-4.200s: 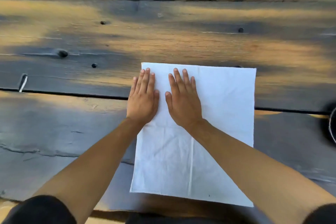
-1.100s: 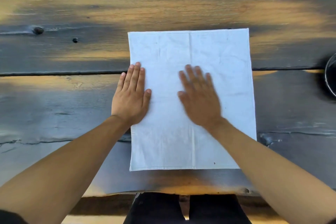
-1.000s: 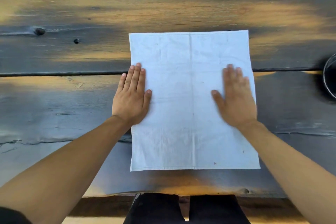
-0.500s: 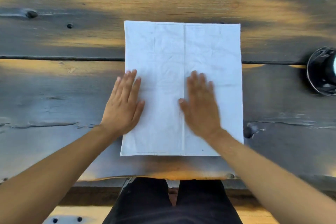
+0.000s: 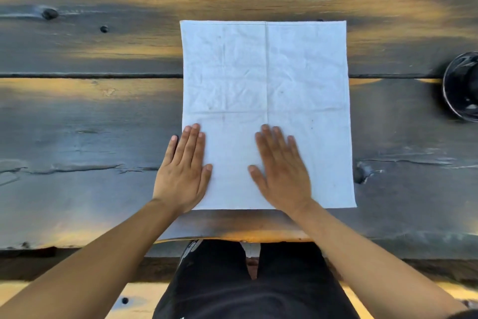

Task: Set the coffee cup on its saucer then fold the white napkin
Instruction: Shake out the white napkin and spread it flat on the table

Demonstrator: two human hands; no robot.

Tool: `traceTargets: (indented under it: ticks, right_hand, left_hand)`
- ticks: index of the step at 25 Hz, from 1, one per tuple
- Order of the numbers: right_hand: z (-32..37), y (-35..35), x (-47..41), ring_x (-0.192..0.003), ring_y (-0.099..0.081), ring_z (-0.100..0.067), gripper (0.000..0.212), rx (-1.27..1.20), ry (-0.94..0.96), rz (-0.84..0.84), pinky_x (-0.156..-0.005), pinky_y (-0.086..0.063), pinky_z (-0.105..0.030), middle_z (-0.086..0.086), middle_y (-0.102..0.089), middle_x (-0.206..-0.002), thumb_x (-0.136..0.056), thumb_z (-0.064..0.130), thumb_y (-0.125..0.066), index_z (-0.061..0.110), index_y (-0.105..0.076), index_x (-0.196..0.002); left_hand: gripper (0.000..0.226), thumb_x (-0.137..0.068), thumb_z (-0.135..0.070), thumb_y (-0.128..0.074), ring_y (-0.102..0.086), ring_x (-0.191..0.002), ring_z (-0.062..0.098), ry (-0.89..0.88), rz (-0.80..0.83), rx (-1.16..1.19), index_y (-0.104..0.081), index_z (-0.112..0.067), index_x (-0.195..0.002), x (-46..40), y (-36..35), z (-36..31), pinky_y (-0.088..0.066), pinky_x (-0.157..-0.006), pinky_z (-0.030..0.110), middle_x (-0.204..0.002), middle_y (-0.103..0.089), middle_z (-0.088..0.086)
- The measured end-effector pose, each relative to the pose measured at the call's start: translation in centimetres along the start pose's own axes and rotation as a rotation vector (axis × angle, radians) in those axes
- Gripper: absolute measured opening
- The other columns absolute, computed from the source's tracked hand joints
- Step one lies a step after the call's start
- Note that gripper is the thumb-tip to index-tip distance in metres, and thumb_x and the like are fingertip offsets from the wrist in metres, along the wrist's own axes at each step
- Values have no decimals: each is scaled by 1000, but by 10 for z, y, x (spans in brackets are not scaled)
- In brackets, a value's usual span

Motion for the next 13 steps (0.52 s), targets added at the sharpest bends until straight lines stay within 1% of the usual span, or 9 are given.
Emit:
traceTargets:
  ticks: [2,4,5,7,8,9,11,13]
  right_hand:
    - [-54,8,20,-157,-3,-28,73,19,-132,31,-125,-13,-53,-10,-8,-169,-102,48,-33,7,-16,-159]
    - [-89,15,37,-157,1,-25,73,-1,-257,57,-125,-14,-53,-9,-3,-170,-102,47,-28,6,-11,-160]
    - [-95,16,40,-157,2,-25,72,-15,-302,55,-125,-14,-53,-9,-2,-170,-102,45,-27,6,-10,-160]
    - [-82,18,35,-157,0,-27,71,-63,-356,12,-124,-15,-54,-12,-5,-169,-102,42,-28,3,-12,-159]
    - [-65,19,27,-157,-2,-29,70,-95,-345,-19,-124,-14,-55,-14,-8,-169,-102,40,-31,2,-15,-158]
    - [-42,20,16,-156,-4,-30,68,-124,-292,-42,-125,-12,-55,-15,-10,-168,-102,38,-33,2,-18,-158]
    - [19,14,-4,-157,-3,-29,64,-160,-112,-50,-126,-8,-52,-13,-10,-169,-104,35,-35,4,-19,-158]
    - [71,2,-18,-157,-4,-28,62,-150,14,-27,-126,-11,-51,-9,-12,-169,-105,36,-35,8,-23,-158]
  left_hand:
    - [70,-104,-40,-22,2,-157,29,7,12,-4,-4,-1,-159,-1,1,-1,-10,-127,52,-169,0,16]
    - [70,-104,-40,-22,2,-157,28,8,11,-11,-5,-1,-159,-1,2,-2,-10,-127,52,-169,1,16]
    - [70,-104,-40,-21,3,-157,28,10,12,-14,-5,-1,-159,-1,2,-2,-10,-127,52,-170,1,16]
    - [70,-104,-40,-21,3,-157,28,15,21,-14,-5,-1,-159,0,2,-1,-10,-126,52,-170,1,15]
    - [70,-104,-40,-21,3,-157,28,13,20,-17,-4,-1,-159,0,3,-2,-11,-126,52,-170,1,15]
    - [70,-104,-40,-20,3,-157,28,13,15,-21,-4,-1,-159,0,3,-2,-11,-126,52,-170,1,15]
    - [70,-104,-40,-20,3,-157,28,16,11,-13,-5,-1,-159,-1,3,-3,-11,-126,52,-170,0,15]
    - [69,-104,-41,-19,1,-157,28,10,12,1,-8,0,-159,-1,3,-2,-11,-126,53,-170,-2,15]
Point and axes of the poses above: each hand's wrist, its own x-axis away from the middle knuckle, its own y-axis out of the back of the hand, z = x × y, the point moved 2 cm from there along -x, towards the middle knuckle
